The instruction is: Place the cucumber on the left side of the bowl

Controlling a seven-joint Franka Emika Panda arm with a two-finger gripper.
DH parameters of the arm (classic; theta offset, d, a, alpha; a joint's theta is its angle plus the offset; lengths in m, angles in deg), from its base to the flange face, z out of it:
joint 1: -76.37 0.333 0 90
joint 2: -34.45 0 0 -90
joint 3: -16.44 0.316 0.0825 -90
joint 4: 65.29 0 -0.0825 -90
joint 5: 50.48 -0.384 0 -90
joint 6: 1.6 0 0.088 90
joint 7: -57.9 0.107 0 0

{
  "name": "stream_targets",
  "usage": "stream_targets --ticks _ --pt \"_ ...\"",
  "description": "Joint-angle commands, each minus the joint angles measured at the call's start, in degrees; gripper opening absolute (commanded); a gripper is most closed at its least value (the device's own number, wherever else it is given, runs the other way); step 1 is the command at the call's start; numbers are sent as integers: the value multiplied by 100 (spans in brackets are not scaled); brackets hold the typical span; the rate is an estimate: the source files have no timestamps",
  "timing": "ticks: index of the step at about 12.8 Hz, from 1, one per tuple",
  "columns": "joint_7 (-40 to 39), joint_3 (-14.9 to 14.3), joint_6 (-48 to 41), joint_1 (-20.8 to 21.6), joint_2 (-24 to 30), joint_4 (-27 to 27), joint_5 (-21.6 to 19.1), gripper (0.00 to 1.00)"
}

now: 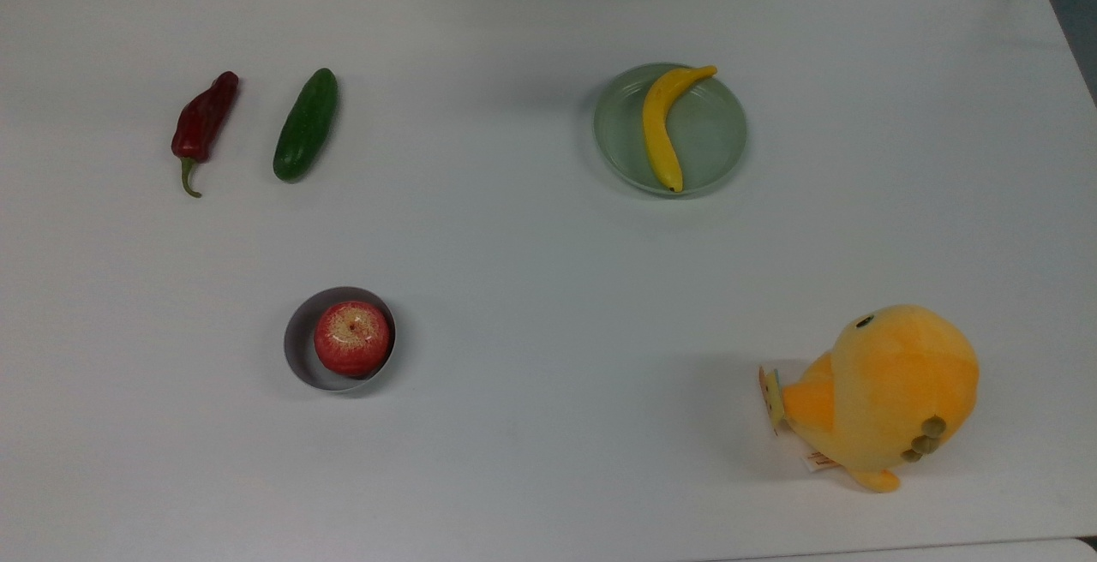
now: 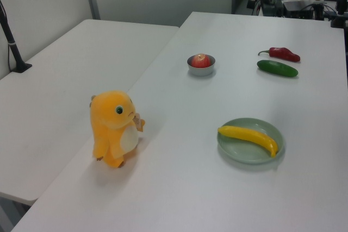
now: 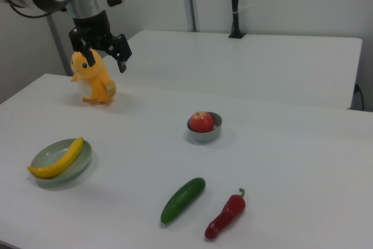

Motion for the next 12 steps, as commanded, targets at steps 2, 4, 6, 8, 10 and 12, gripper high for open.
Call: stream_targets --ticks 2,4,6,8,10,12 --pt "-101 12 -15 13 127 150 -122 100" --pt "-101 12 -15 13 127 159 -122 100" --pt "-101 12 -15 13 127 159 -122 100" --pt "-197 12 -154 -4 118 159 -122 100" --pt "-197 12 -269 4 118 202 -70 100" --pt "-224 12 -383 -5 118 255 -34 100"
